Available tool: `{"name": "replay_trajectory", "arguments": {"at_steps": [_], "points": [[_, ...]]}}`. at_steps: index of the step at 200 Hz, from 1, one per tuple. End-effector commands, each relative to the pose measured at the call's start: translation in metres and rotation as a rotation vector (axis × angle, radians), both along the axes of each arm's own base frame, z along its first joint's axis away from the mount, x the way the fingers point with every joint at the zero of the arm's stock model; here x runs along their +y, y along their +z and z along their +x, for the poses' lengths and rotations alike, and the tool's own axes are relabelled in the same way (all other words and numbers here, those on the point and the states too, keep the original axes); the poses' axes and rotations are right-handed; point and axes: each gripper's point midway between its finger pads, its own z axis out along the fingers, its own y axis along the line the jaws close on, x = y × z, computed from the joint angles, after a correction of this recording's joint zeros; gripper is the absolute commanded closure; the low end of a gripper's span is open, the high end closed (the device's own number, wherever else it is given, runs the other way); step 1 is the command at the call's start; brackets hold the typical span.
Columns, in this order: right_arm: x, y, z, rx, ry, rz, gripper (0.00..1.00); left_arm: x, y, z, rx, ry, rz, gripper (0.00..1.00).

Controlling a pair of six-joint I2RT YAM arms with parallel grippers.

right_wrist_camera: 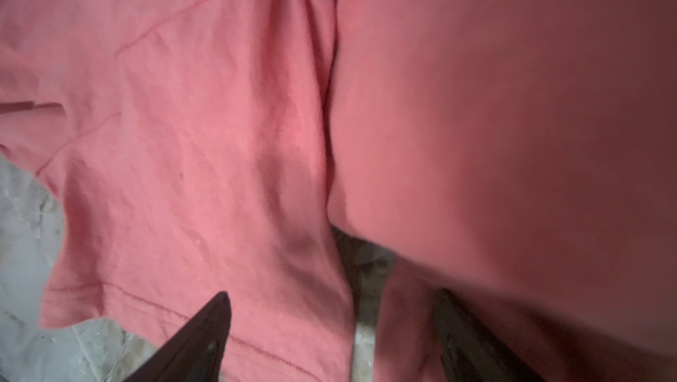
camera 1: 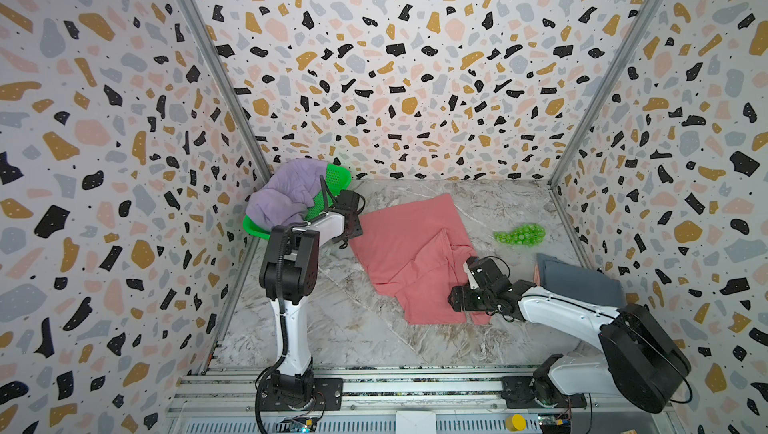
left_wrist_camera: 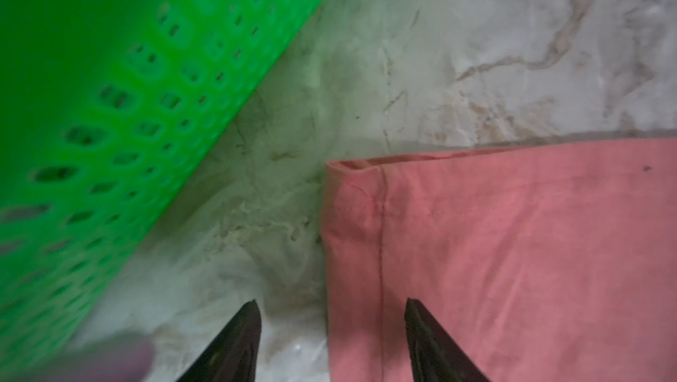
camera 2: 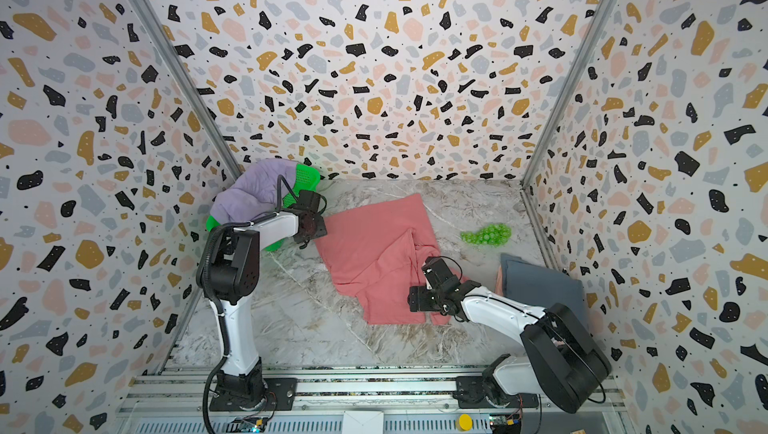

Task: Fold and stack the t-shirts
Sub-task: 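Grasp hem nearest the robot with right gripper while left gripper holds corner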

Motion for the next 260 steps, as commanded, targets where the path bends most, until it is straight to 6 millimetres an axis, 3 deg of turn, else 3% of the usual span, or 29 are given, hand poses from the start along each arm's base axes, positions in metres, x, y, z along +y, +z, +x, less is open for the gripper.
{"name": "replay_trajectory", "arguments": {"at_steps": [1, 20, 52, 121, 137, 156, 174, 195, 227, 234, 260], "points": [[0.021, 0.015, 0.013, -0.054, 0.035, 0.016, 0.15, 0.004, -0.001, 0.01, -0.014, 0.017, -0.002, 0.37], [0.021, 0.018, 0.02, -0.097, 0.03, -0.072, 0.18, 0.006, -0.005, 0.012, -0.014, 0.019, 0.0, 0.37], [0.003, 0.029, 0.036, -0.139, -0.032, -0.26, 0.16, 0.008, -0.013, 0.013, 0.007, 0.017, -0.006, 0.38], [0.035, -0.001, 0.023, -0.048, 0.111, -0.141, 0.22, 0.021, -0.025, 0.018, 0.027, 0.046, -0.005, 0.38], [0.043, -0.002, 0.018, -0.023, 0.144, -0.1, 0.31, 0.02, -0.031, 0.018, 0.041, 0.036, -0.01, 0.39], [0.052, -0.001, 0.014, 0.003, 0.154, -0.056, 0.59, 0.015, -0.041, 0.02, 0.062, 0.023, -0.032, 0.43], [0.058, 0.005, 0.016, -0.001, 0.146, -0.024, 0.73, 0.006, -0.041, 0.026, 0.054, 0.006, -0.063, 0.49], [0.064, 0.02, 0.025, -0.041, 0.129, 0.016, 0.86, -0.007, -0.042, 0.029, 0.052, -0.02, -0.119, 0.59], [0.064, 0.059, 0.049, -0.155, 0.08, 0.045, 0.96, -0.024, -0.035, 0.024, 0.029, -0.059, -0.204, 0.94], [0.062, 0.072, 0.056, -0.19, 0.064, 0.055, 0.98, -0.027, -0.028, 0.026, 0.007, -0.068, -0.226, 1.0], [0.047, 0.129, 0.081, -0.33, -0.014, 0.139, 1.0, -0.039, 0.022, 0.036, -0.117, -0.11, -0.302, 1.0]]}}
